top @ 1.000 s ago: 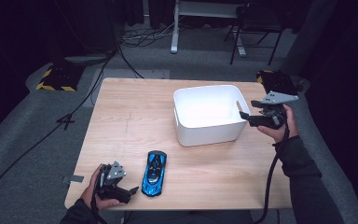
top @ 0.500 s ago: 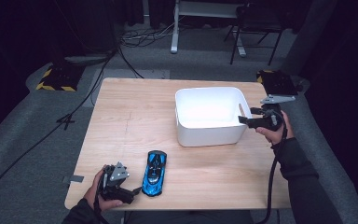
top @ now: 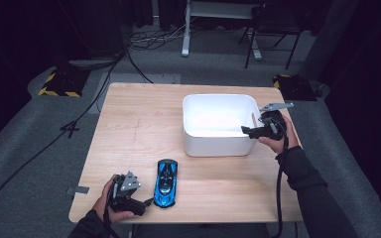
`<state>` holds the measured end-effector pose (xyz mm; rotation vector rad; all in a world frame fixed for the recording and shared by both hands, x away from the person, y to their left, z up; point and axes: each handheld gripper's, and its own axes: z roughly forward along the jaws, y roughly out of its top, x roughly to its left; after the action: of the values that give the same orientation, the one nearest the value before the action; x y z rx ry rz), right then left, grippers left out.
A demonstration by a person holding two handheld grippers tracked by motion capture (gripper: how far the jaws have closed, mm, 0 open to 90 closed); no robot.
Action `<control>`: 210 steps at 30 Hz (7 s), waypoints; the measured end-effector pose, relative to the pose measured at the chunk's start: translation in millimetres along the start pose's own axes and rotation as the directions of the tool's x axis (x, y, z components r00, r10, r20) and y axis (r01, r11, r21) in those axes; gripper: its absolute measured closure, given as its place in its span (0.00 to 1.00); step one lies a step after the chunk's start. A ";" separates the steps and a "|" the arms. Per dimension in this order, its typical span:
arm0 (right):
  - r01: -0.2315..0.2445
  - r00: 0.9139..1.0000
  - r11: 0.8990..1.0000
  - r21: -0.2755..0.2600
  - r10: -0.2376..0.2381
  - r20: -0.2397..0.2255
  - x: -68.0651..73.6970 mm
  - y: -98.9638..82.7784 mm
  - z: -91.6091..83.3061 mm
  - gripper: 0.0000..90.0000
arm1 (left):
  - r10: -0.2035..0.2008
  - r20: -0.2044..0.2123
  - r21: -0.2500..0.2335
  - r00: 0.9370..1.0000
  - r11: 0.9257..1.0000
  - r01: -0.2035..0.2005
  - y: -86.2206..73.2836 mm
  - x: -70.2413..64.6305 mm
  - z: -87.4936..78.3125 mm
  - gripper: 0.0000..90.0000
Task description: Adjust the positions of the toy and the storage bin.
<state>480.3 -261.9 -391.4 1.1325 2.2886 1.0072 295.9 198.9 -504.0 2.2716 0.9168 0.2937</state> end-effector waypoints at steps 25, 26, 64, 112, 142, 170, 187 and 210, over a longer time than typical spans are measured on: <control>0.082 0.997 0.985 -0.152 -0.078 0.029 3.2 -11.6 -45.6 0.22 | -0.028 -0.055 0.003 0.998 1.000 0.028 38.7 -28.3 33.4 0.00; 0.088 0.996 0.984 -0.156 -0.083 0.037 3.4 -13.8 -49.5 0.22 | -0.046 -0.047 0.005 0.998 0.999 0.046 40.7 -32.3 36.1 0.00; 0.289 0.906 0.955 -0.065 -0.295 -0.303 115.8 -130.1 -0.4 0.20 | 0.015 -0.003 0.001 1.000 1.000 -0.015 16.7 -4.0 14.4 0.01; 0.271 0.901 0.962 -0.036 -0.267 -0.341 220.0 -88.1 60.1 0.20 | -0.073 -0.080 -0.005 0.994 0.997 0.073 0.7 19.9 -0.3 0.01; 0.222 0.937 0.975 0.004 -0.212 -0.277 109.2 -151.2 -13.2 0.29 | -0.078 -0.096 -0.009 0.992 0.997 0.078 1.6 19.2 0.1 0.01; -0.090 0.993 0.995 0.053 0.085 0.080 16.2 -193.0 -59.5 0.29 | -0.079 -0.102 0.001 0.992 0.997 0.079 4.4 18.8 1.3 0.01; -0.112 0.989 0.994 0.002 0.112 0.094 -14.8 -184.0 -40.0 0.28 | -0.089 -0.096 -0.003 0.991 0.996 0.089 11.7 12.0 8.7 0.01; -0.102 0.991 0.995 0.003 0.101 0.087 -18.1 -184.2 -38.2 0.22 | -0.076 -0.082 -0.004 0.994 0.997 0.076 11.1 13.7 8.7 0.01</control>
<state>371.9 -369.0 -503.1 1.2813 2.1881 0.9671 315.5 198.0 -503.8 2.2322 1.0427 0.3550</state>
